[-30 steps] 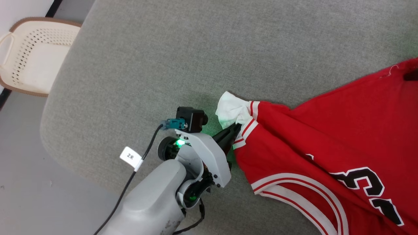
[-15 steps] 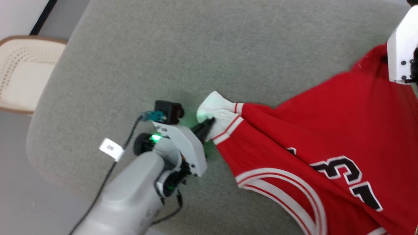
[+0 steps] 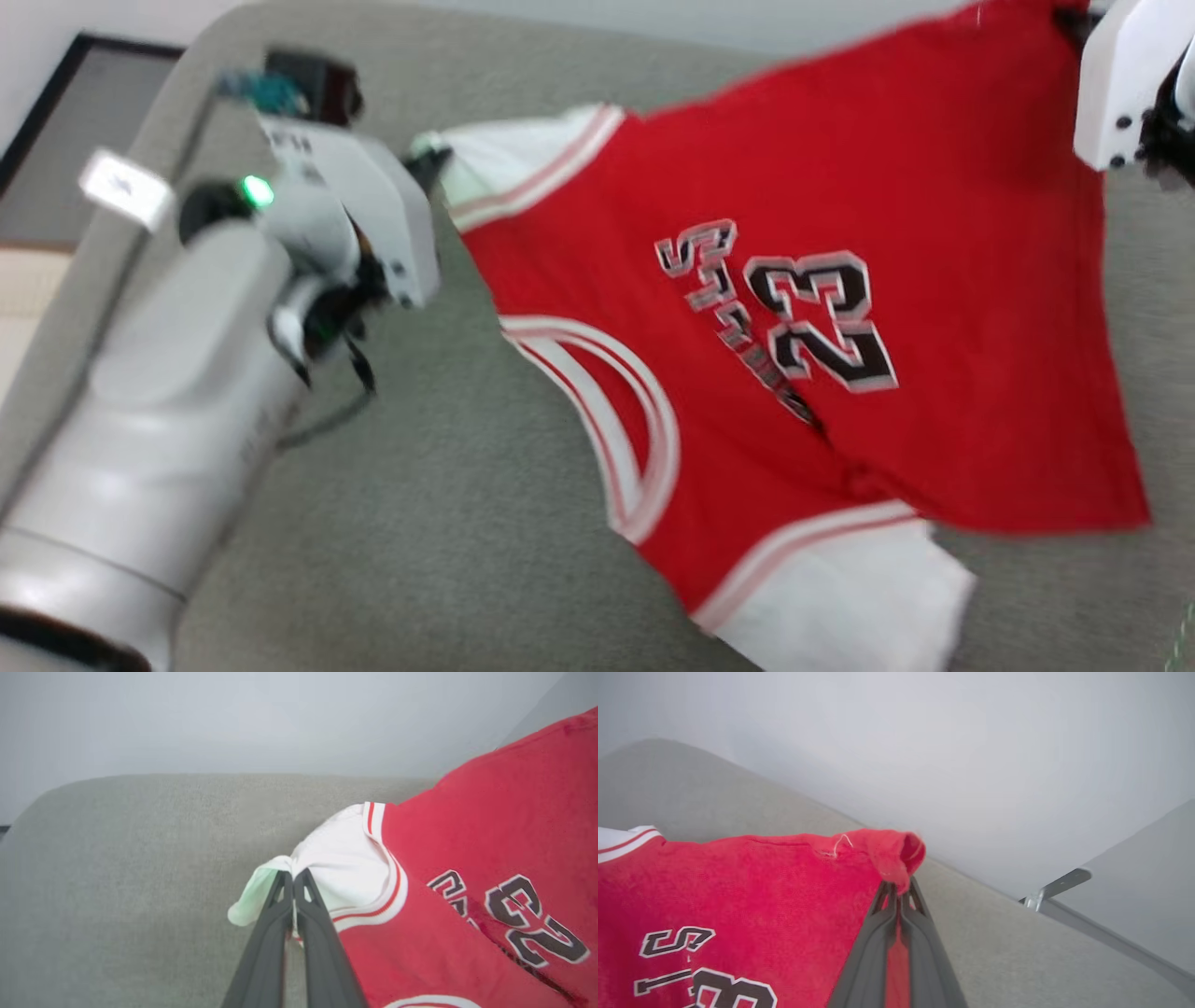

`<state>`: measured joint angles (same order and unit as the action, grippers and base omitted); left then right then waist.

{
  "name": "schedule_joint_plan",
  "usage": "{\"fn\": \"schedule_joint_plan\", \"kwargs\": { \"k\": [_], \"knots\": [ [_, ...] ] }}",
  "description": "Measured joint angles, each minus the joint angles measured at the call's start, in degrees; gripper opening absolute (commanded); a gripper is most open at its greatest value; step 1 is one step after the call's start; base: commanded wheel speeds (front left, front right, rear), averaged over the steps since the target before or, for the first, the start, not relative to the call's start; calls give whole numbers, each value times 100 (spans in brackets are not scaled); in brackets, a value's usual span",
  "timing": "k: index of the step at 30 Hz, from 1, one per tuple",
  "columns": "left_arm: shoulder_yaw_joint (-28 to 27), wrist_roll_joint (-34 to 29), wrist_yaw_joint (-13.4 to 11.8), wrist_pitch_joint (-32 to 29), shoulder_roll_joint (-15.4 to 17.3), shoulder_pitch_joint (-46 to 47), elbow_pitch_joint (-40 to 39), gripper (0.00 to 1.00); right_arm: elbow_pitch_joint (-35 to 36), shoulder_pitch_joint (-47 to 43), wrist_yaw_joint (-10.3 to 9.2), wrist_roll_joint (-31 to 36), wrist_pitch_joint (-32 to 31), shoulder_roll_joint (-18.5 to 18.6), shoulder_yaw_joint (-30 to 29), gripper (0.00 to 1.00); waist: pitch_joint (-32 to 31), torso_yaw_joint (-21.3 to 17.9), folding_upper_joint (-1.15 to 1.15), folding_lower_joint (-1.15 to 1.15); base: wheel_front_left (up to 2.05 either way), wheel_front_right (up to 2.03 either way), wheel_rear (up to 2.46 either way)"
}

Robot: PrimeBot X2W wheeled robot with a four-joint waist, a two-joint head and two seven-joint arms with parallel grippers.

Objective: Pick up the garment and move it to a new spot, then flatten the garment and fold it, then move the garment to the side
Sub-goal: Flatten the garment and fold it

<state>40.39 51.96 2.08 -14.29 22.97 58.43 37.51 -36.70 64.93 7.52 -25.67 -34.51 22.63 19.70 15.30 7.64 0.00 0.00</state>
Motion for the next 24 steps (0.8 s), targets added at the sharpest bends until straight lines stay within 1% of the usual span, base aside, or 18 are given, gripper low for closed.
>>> {"fn": "schedule_joint_plan", "kwargs": {
  "k": [5,9,13,16,20,24],
  "knots": [
    [14,-152,29,-427,185,787,216,0,9,186,0,180,778,-67,34,0,-228,-395,0,0,0,0,0],
    [-23,-230,43,-519,248,1297,469,0,27,199,0,354,1256,-134,-11,0,-409,-703,0,0,0,0,0],
    [-54,-315,46,-425,280,1680,731,0,183,143,0,487,1564,-155,-86,0,-590,-985,0,0,0,0,0],
    [-71,-389,46,-338,345,1930,944,0,352,-1,0,530,1635,-156,-147,0,-722,-1176,0,0,0,0,0],
    [-86,-533,45,-178,437,2334,1202,0,624,-196,0,520,1532,-164,-266,0,-861,-1410,0,0,0,0,0],
    [-91,-636,82,33,433,2711,1452,0,853,-243,0,517,1428,-158,-399,0,-922,-1600,0,0,0,0,0]
  ]
}}
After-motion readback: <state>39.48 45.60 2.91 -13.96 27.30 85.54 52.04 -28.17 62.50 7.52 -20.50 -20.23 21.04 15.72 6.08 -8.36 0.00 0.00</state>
